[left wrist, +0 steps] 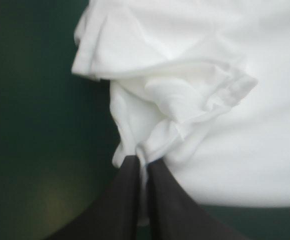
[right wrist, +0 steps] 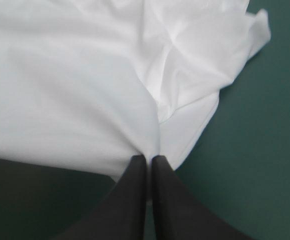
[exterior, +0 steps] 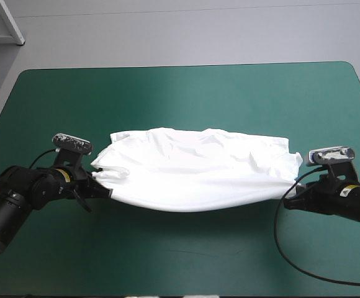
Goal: Fold the cloth
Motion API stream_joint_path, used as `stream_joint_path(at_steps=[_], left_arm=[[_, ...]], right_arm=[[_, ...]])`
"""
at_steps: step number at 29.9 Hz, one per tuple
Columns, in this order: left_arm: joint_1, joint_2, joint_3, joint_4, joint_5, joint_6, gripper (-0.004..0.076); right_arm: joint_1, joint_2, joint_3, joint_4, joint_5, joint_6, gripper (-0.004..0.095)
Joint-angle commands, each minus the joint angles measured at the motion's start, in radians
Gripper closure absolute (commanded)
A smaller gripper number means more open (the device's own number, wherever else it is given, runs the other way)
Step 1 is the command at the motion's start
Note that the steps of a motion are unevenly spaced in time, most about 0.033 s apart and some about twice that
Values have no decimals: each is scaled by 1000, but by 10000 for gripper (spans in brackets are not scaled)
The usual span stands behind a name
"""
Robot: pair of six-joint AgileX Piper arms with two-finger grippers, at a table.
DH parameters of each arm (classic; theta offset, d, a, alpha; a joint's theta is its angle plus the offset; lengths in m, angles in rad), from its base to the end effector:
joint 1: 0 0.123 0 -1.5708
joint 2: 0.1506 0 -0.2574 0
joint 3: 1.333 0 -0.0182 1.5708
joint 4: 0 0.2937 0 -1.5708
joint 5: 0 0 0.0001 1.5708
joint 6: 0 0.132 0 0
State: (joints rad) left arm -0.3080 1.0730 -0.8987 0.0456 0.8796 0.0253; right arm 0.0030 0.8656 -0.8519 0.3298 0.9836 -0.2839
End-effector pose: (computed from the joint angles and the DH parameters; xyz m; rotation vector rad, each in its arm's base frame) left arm 0.2697 -0.0809 0.2490 0.4435 2.4980 -0.0559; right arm 0.2364 0.0363 0.2832 -0.2399 2.4204 0.2927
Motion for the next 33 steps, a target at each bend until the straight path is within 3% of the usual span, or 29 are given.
stream_joint_path(at_steps=[1,6,13,27,33], left_arm=[[2,13,-90,12,-141,-1,703],[2,132,-174,100,-202,-75,703],[2,321,-253,214,-366,-171,703],[6,598,-354,491,-500,-461,703],[22,623,-354,486,-577,-467,703]], right_arm=[[-2,20,-99,3,-99,-2,908],[-2,149,-144,2,-186,-27,908],[-4,397,-195,9,-355,-66,908],[-17,706,-397,-20,-407,-71,926],[-44,722,-411,-34,-421,-71,926]])
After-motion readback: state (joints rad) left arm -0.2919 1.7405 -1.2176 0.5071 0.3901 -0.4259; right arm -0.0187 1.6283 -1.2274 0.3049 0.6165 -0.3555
